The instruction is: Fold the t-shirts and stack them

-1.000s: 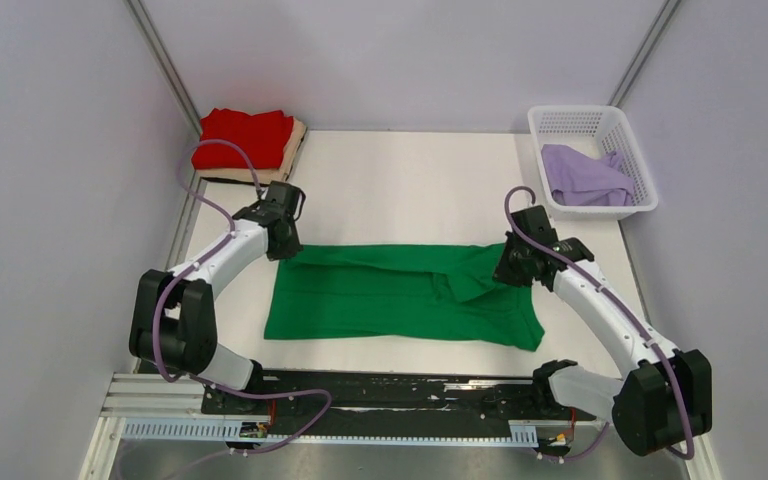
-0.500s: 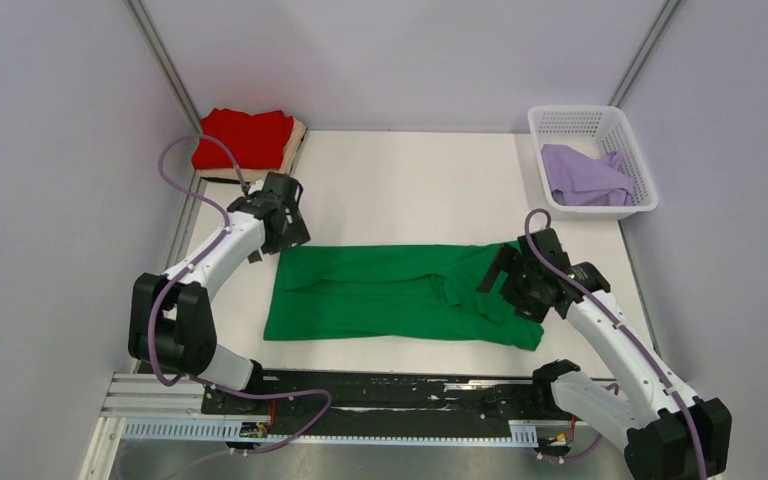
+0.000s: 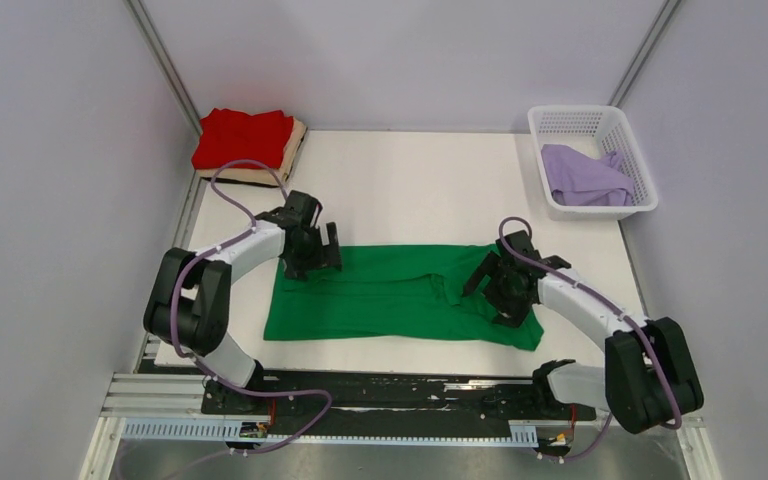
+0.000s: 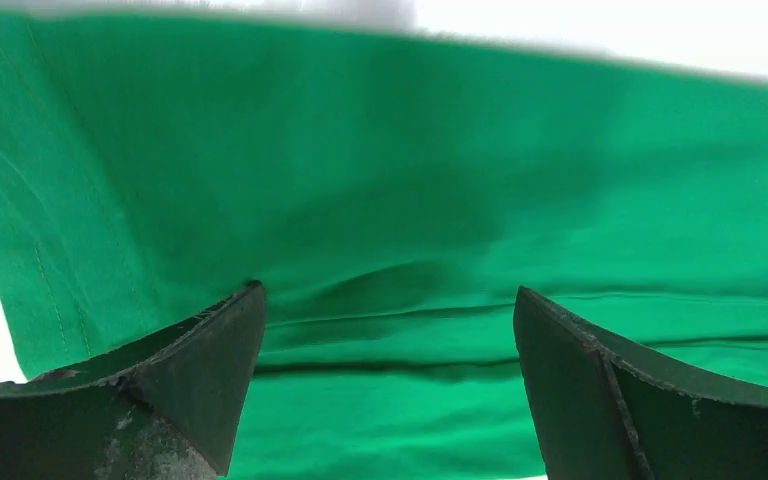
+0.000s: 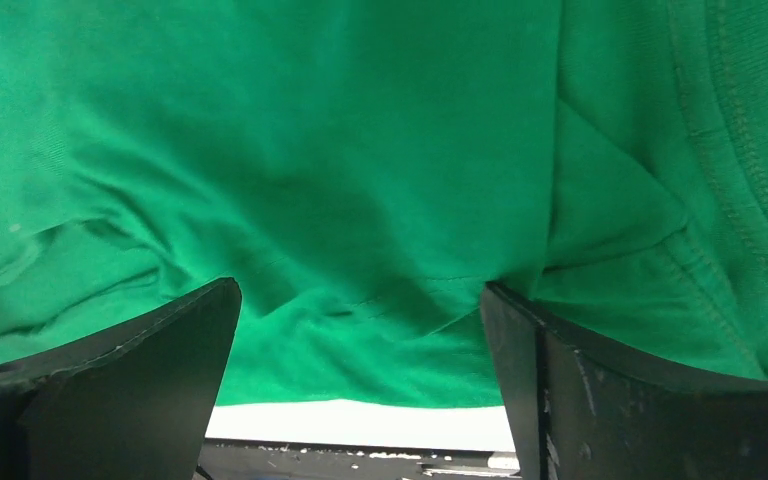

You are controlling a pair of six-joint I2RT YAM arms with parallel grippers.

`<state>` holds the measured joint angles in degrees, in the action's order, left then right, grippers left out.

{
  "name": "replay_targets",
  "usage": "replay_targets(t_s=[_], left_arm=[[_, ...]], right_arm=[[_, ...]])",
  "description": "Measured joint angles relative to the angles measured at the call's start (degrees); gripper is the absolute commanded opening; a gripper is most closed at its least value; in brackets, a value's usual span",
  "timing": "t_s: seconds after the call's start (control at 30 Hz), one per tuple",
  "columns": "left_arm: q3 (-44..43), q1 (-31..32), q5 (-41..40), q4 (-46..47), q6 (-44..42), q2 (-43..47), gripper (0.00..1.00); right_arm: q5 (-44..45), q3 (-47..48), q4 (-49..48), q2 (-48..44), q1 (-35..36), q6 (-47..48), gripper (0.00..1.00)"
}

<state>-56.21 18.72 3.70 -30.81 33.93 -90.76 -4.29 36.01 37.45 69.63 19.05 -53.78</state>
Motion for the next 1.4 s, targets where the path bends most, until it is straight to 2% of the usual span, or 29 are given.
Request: replay_targets(t_s=[0.17,0.37,0.53,0.6,0.77,0.93,1.07,1.2,1.3,1.4], left_arm=[[3.0,-0.1,0.4,0.5,-0.7,-1.1,1.00],[4.4,0.6,0.5,2.2,0.6,0.2,1.00],[4.9,4.5,1.8,3.6,2.0,0.5,1.00],[5.2,7.1,3.9,5.4,2.7,0.5,1.00],[6.6,13.3,13.3,14.2,5.7,-1.0,1.00],[4.6,18.3,21.8,21.5,7.6,-6.0,1.00],[3.3,20.8,24.5,23.0,7.3,-7.6,1.00],[3.1,22.0,25.4,21.4,5.3,-7.1,1.00],[1.7,22.2,24.2,16.1,2.7,-4.4,1.00],[0.2,22.1,21.9,12.2,0.8,0.6,1.00]], right_arm=[[0.3,1.9,-1.3,5.8,-0.9,-0.5,1.00],[-0.4,12.4,-4.7,18.9,-6.8,0.5,1.00],[-0.8,31.1,-11.3,35.6,-10.3,3.3,1.00],[-1.2,41.3,-14.4,43.8,-10.6,5.7,1.00],[-5.4,63.9,-20.5,60.8,-11.0,11.9,1.00],[-12.3,80.2,-22.1,72.0,-10.8,17.7,1.00],[-14.4,88.6,-21.5,76.8,-10.3,22.5,1.00],[-14.3,90.9,-20.4,77.2,-9.8,25.9,1.00],[-14.1,88.8,-20.2,74.1,-9.7,28.3,1.00],[-12.9,80.5,-19.8,65.7,-9.5,29.9,1.00]])
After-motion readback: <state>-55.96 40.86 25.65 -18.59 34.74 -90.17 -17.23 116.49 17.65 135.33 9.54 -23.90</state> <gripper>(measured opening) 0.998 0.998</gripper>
